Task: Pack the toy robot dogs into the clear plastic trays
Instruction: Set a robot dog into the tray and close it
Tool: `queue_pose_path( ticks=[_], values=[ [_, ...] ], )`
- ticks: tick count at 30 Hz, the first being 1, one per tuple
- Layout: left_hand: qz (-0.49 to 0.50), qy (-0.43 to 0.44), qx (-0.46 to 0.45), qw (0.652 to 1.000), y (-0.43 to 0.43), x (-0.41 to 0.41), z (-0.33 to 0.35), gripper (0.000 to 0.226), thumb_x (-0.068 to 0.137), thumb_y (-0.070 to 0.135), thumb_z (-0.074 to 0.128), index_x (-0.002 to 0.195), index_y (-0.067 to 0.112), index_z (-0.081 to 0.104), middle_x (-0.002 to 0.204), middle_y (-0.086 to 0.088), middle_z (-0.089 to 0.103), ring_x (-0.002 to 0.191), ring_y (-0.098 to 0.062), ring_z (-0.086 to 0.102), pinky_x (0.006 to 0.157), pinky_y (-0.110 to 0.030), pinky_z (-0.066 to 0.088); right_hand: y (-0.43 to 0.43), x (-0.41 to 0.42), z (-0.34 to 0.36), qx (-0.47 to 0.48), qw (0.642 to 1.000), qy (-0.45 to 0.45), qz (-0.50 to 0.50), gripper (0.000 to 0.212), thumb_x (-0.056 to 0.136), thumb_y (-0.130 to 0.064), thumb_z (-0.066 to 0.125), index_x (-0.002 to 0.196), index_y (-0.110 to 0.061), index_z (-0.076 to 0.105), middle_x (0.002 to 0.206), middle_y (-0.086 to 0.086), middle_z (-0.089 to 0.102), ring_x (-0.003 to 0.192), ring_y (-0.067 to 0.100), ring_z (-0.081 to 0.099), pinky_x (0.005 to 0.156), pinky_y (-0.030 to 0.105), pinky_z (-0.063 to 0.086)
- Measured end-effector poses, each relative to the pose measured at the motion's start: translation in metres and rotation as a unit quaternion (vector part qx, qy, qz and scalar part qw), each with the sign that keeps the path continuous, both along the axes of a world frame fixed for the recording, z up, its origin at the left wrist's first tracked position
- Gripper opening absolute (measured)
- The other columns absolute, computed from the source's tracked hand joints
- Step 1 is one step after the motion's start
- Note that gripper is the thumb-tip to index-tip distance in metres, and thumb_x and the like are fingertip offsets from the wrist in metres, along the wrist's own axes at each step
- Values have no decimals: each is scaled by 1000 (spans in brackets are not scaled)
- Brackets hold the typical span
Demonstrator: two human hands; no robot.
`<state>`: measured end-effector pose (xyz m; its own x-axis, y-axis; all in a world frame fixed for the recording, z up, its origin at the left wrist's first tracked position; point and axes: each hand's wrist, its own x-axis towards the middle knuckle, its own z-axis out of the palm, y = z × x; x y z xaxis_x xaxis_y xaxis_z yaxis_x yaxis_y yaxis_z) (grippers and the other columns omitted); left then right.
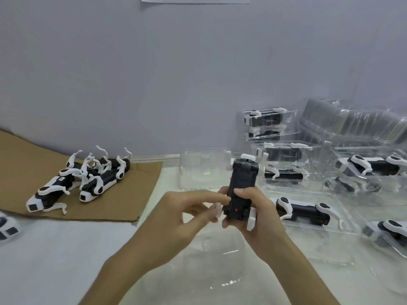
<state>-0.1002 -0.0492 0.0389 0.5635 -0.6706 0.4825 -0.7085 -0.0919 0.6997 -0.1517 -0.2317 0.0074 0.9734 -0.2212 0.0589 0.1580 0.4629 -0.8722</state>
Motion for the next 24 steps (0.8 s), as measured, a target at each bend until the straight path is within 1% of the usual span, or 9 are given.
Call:
queue_pose_path(
  ticks=[4,8,10,12,14,16,19,21,24],
  values=[
    [157,-14,-61,986,30,23,-19,30,92,11,56,107,30,73,106,19,73,101,-3,68,87,-13,47,-3,0,-4,46,997,-20,-53,42,75,-13,59,114,0,58,97,18,64,100,57,59,53,37,54],
    [166,202,22,965,55,48,-58,49,93,12,71,131,39,54,134,20,59,127,8,50,111,-28,39,-4,6,-6,40,992,-7,-122,19,92,-5,53,110,-9,55,97,12,61,104,48,66,63,41,59],
    [117,291,35,949,54,49,-72,46,87,29,71,130,38,56,128,16,66,123,2,56,108,-29,41,-2,6,-7,-28,984,-19,-174,22,95,-8,58,116,-13,55,105,9,66,92,27,73,73,45,61],
    [103,333,-6,937,46,45,-82,42,77,32,64,119,32,65,116,7,73,116,-9,63,99,-24,43,0,5,-9,-142,959,-47,-239,27,95,-12,65,118,-19,56,107,8,69,93,25,73,78,46,62],
    [104,336,-36,935,39,43,-86,37,74,38,67,110,33,68,111,1,74,112,-14,64,98,-26,42,2,2,-10,-239,932,-86,-257,31,93,-9,67,119,-23,57,100,8,70,89,23,73,64,44,63],
    [102,334,-43,936,35,42,-88,39,72,52,66,107,36,68,111,0,74,112,-19,64,106,-35,39,2,2,-9,-297,917,-110,-240,39,91,-4,70,120,-27,60,104,6,68,89,19,72,55,45,61],
    [101,328,-51,938,36,39,-90,40,79,60,59,108,34,67,112,-2,74,113,-23,62,107,-38,37,2,1,-10,-340,914,-129,-183,47,85,-2,76,119,-30,60,106,-7,71,93,15,71,65,27,59],
    [104,312,-50,943,35,38,-89,40,89,56,52,113,27,66,112,-1,73,114,-22,62,105,-35,39,1,1,-12,-387,905,-117,-133,46,83,-5,78,116,-33,63,103,-10,71,89,13,69,64,18,55],
    [117,324,-44,938,29,42,-83,29,98,40,46,103,18,65,106,-2,68,110,-16,61,101,-26,44,-2,1,-16,-506,853,-95,-83,47,82,-8,80,116,-38,69,106,-19,68,102,6,65,84,13,47]
  ],
)
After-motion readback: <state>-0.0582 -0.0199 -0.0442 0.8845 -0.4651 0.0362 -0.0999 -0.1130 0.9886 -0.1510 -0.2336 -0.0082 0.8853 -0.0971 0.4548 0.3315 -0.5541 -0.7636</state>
